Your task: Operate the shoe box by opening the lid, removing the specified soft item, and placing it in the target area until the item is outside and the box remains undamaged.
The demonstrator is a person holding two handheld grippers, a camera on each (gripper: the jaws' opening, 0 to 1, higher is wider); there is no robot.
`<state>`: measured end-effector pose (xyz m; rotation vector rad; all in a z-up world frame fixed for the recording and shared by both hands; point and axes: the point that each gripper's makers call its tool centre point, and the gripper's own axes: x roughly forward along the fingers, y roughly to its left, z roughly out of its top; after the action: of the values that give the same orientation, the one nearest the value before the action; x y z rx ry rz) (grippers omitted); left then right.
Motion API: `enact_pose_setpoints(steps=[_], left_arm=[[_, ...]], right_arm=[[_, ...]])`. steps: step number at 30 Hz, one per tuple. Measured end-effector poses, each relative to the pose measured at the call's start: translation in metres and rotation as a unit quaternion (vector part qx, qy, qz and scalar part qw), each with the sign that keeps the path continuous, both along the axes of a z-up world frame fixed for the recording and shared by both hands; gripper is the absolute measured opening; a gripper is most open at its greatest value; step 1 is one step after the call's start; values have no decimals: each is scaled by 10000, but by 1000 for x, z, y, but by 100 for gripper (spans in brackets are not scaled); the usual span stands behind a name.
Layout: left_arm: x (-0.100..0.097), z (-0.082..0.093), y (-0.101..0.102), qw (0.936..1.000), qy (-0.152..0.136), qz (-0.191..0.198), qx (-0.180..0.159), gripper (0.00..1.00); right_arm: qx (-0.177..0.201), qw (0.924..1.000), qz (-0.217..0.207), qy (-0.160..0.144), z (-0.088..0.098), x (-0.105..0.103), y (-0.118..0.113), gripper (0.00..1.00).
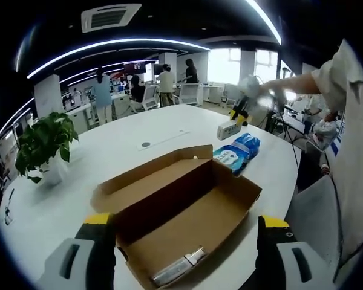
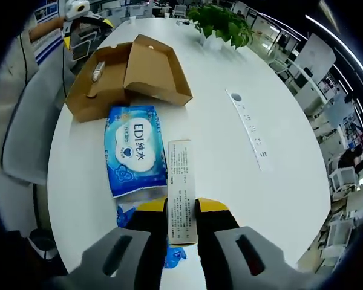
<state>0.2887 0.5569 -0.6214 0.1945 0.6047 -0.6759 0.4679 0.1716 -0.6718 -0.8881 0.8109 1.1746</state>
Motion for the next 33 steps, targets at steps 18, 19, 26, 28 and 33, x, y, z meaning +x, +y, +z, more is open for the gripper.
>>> enact_pose_setpoints(steps=[18,19,26,28,33], left_arm=[[-1,-15,6,9996,200,-63,180,98],[-1,-15,6,9996,204,-69,187,98],[-1,-20,5,9994,275,-96,206,98],[-2,-21,4,9993,289,-108,217,98],[-2,-22,4,9992,314,-118,232,98]], right_arm=[[-599,9976,333,69,-42,2,-22,15],[-687,9969,383,59,-45,2,-25,15],[-938,9946,449,47,-54,4,-40,15],[-1069,9930,496,10,-57,4,-46,15],[-1211,9912,531,-16,-62,3,-55,15]])
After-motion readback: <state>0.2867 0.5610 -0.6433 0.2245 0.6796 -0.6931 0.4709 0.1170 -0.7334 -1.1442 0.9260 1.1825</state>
